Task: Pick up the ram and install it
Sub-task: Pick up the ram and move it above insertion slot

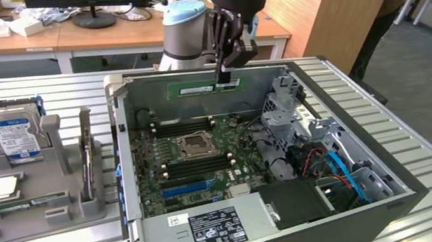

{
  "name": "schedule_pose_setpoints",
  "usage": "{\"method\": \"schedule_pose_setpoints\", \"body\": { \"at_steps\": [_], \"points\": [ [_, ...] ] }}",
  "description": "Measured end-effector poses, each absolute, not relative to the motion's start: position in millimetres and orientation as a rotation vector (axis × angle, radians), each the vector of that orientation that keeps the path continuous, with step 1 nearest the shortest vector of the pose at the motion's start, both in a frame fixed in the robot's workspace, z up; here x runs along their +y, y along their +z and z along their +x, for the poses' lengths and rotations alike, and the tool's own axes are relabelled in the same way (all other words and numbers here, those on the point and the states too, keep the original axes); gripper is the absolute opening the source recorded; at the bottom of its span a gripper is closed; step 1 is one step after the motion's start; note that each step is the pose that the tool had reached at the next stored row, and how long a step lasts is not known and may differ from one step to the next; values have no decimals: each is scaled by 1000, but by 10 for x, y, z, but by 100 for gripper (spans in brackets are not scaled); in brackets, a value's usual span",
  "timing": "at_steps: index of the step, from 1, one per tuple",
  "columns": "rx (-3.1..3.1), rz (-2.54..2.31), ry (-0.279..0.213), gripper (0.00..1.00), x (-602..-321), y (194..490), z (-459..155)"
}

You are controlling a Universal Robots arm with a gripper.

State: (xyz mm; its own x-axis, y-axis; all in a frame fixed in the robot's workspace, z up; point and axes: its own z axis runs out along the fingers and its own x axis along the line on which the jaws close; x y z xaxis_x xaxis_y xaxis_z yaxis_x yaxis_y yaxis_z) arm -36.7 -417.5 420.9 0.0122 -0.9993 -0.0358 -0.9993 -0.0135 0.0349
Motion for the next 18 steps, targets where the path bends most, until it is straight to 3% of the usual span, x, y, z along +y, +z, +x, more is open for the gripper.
{"method": "schedule_pose_setpoints", "body": {
  "at_steps": [18],
  "points": [
    [2210,-2231,79,11,-4073,4181,-371]
  ]
}}
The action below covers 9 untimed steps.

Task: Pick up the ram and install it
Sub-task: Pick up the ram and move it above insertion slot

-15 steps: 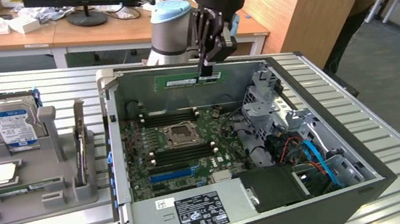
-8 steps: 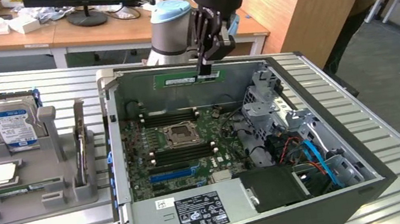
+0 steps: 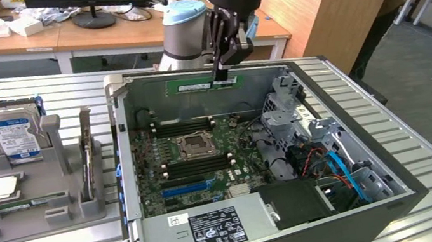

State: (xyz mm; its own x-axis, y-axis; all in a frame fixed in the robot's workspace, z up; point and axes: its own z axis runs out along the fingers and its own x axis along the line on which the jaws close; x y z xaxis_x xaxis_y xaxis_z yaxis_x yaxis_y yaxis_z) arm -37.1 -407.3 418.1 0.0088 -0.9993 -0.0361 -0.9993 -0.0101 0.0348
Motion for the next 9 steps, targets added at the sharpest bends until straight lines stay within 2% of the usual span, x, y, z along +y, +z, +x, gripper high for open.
{"method": "schedule_pose_setpoints", "body": {
  "at_steps": [9],
  "points": [
    [2210,-2231,79,11,-4074,4080,-371]
  ]
}}
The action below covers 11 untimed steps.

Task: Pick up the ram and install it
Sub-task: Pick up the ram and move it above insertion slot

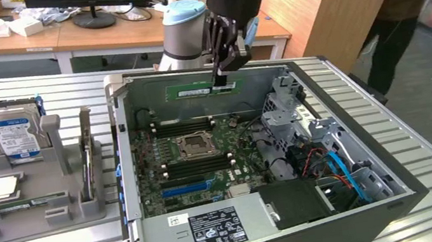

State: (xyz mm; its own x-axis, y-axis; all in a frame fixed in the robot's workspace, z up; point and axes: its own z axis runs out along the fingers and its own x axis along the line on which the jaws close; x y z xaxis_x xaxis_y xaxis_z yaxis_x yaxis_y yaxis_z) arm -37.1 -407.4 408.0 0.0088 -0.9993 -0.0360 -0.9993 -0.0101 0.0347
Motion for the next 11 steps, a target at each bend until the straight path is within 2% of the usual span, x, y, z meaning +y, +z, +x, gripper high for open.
{"method": "schedule_pose_setpoints", "body": {
  "at_steps": [11],
  "points": [
    [2209,-2230,77,11,-4074,3898,-374]
  ]
}}
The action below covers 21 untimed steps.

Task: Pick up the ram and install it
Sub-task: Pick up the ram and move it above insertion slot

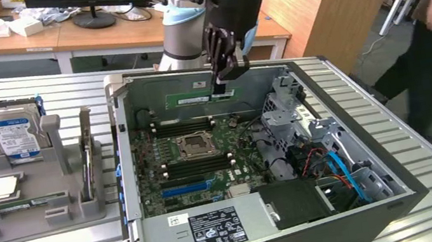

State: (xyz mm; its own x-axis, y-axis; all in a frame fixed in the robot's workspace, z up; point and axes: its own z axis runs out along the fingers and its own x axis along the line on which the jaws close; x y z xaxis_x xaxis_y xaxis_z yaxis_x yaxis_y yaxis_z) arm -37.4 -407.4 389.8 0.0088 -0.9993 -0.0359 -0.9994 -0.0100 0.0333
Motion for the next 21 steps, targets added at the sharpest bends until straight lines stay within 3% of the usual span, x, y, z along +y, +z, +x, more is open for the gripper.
{"method": "schedule_pose_setpoints", "body": {
  "at_steps": [21],
  "points": [
    [2208,-2229,74,11,-4074,3580,-382]
  ]
}}
